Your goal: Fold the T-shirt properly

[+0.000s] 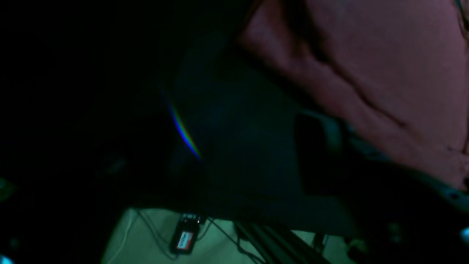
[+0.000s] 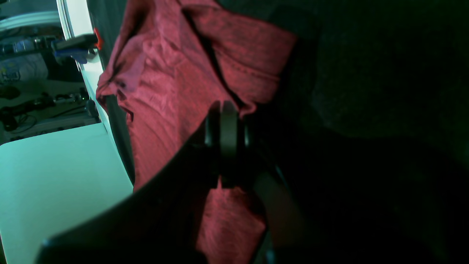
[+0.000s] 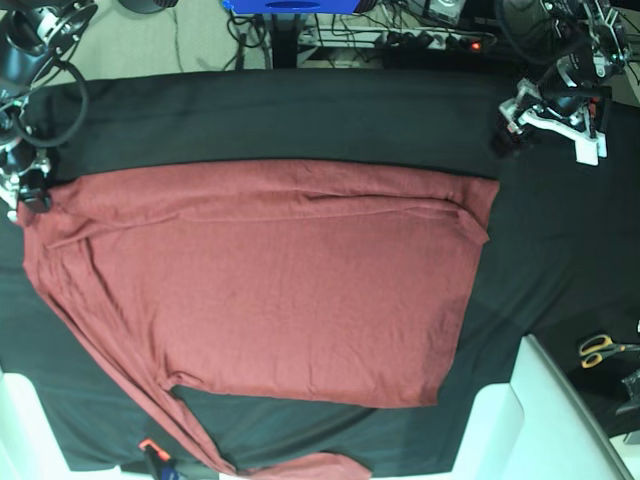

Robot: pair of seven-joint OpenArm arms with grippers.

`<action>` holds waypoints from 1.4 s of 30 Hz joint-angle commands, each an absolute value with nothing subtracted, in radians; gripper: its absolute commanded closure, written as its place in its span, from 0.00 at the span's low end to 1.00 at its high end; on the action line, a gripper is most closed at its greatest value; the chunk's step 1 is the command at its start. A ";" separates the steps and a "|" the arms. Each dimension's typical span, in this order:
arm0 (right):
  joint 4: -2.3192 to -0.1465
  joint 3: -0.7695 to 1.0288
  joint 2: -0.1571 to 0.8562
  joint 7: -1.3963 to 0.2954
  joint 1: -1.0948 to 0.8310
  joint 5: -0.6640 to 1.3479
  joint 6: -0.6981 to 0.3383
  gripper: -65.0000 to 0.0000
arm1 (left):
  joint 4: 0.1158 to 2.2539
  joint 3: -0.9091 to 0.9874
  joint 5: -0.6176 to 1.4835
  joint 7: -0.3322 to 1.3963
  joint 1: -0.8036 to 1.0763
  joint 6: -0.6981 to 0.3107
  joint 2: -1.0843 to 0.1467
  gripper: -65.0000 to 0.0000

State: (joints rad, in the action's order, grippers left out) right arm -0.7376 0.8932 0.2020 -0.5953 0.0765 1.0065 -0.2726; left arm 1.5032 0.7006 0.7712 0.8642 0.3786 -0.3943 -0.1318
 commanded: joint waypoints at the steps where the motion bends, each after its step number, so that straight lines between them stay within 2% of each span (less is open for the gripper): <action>1: -0.740 0.895 0.211 -0.616 0.081 1.013 -0.269 1.00 | 1.504 0.705 0.796 0.849 0.363 -0.412 -0.145 0.14; 4: -0.740 0.895 0.211 -0.621 0.081 1.013 -0.269 1.00 | 1.449 0.700 0.794 0.849 0.312 -0.412 -0.145 0.17; 9: -0.740 0.895 0.211 -0.621 0.081 1.013 -0.269 1.00 | 1.376 0.697 0.794 0.849 0.245 -0.412 -0.145 0.36; 12: -0.740 0.895 0.211 -0.621 0.081 1.013 -0.269 1.00 | 1.336 0.696 0.794 0.849 0.208 -0.412 -0.145 0.42; 21: -0.740 0.897 0.216 -0.621 0.081 1.015 -0.269 1.00 | 1.247 0.696 0.668 0.849 0.102 -0.412 -0.120 0.41; 30: -0.740 0.897 0.216 -0.621 0.081 1.015 -0.269 1.00 | 1.152 0.690 0.668 0.848 0.030 -0.412 -0.114 0.41; 42: -0.742 0.897 0.217 -0.621 0.081 1.015 -0.269 1.00 | 1.142 0.651 0.670 0.762 0.059 -0.412 -0.105 0.43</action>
